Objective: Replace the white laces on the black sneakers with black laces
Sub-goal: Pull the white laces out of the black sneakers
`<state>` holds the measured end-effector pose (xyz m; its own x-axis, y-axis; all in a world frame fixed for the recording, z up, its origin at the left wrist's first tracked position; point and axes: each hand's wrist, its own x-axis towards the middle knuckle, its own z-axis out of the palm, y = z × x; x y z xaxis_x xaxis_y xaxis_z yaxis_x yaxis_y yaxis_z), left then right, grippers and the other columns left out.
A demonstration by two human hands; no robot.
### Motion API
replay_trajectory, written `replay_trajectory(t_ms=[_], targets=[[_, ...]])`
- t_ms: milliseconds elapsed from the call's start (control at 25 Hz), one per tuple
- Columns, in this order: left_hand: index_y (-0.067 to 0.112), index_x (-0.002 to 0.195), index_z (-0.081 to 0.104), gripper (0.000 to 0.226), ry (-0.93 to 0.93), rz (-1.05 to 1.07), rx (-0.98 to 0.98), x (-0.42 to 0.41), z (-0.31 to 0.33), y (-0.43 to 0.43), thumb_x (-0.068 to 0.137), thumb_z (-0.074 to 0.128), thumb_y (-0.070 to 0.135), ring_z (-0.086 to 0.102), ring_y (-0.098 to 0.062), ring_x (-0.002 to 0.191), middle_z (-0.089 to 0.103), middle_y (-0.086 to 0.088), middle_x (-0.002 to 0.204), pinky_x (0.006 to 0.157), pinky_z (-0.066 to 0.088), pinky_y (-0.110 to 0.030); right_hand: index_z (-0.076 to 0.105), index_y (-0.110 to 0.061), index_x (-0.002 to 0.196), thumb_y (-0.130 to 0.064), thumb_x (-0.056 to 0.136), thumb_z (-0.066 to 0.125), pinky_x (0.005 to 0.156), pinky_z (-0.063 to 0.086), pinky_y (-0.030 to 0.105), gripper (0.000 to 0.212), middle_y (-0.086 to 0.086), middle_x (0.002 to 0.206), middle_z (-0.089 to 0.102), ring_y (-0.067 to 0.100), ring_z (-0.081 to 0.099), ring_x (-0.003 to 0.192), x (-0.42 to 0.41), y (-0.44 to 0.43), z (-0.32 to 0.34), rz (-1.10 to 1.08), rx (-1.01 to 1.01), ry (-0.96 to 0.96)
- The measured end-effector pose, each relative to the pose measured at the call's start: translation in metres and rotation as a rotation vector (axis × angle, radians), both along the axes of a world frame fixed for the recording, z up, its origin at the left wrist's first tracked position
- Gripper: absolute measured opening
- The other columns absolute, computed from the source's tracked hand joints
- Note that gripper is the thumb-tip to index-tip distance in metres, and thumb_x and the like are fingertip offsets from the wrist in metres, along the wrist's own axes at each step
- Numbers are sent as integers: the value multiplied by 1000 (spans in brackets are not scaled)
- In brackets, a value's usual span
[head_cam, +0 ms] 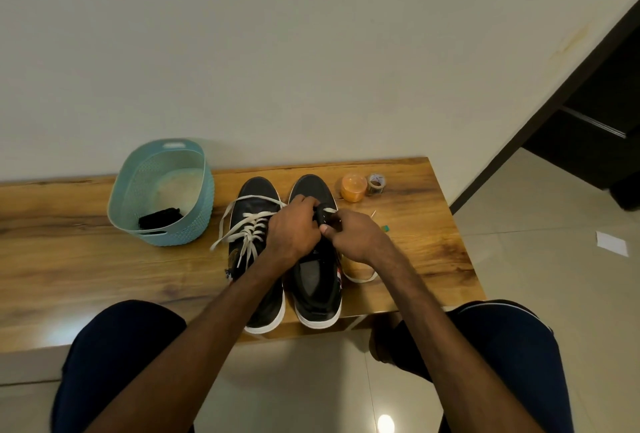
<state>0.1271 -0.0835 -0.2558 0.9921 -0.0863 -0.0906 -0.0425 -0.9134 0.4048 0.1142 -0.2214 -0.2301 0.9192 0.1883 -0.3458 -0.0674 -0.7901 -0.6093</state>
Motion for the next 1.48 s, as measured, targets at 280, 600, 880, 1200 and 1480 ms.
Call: replay_trajectory(t_ms=[280,600,880,1200,1480], targets=[[14,126,58,34,6,-8,33,1,-1,-1,93,59,25,56,-25,106,49,-8,121,83,53,-40,64,-9,121,-30,98,54,92,51,42,33,11,112,68,25,62,102,0,-3,-1,7,89,99],[13,96,55,9,256,194,-809,12,13,23,94,63,13,57,-16,85,57,-7,100,71,52,-31,62,-6,114,-33,99,45,84,49,38,35,18,113,57,32,59,100,-4,9,-1,68,-98,-8],[24,105,59,25,19,113,-183,7,26,52,94,59,47,64,-16,81,67,3,91,70,53,-36,61,-3,121,-32,100,44,90,49,40,39,18,128,47,35,59,104,-7,21,1,48,-148,17],[16,113,69,30,-112,-97,167,11,-2,19,101,48,34,56,-22,102,54,-4,116,72,49,-37,62,-5,118,-34,102,41,89,47,38,39,18,122,50,32,58,101,-5,19,1,83,-166,1],[11,92,58,25,-43,269,-784,24,25,36,106,39,21,52,-14,67,56,-3,81,62,46,-29,64,-3,110,-34,98,50,75,41,31,35,12,108,49,24,50,87,0,20,-2,36,-151,26]])
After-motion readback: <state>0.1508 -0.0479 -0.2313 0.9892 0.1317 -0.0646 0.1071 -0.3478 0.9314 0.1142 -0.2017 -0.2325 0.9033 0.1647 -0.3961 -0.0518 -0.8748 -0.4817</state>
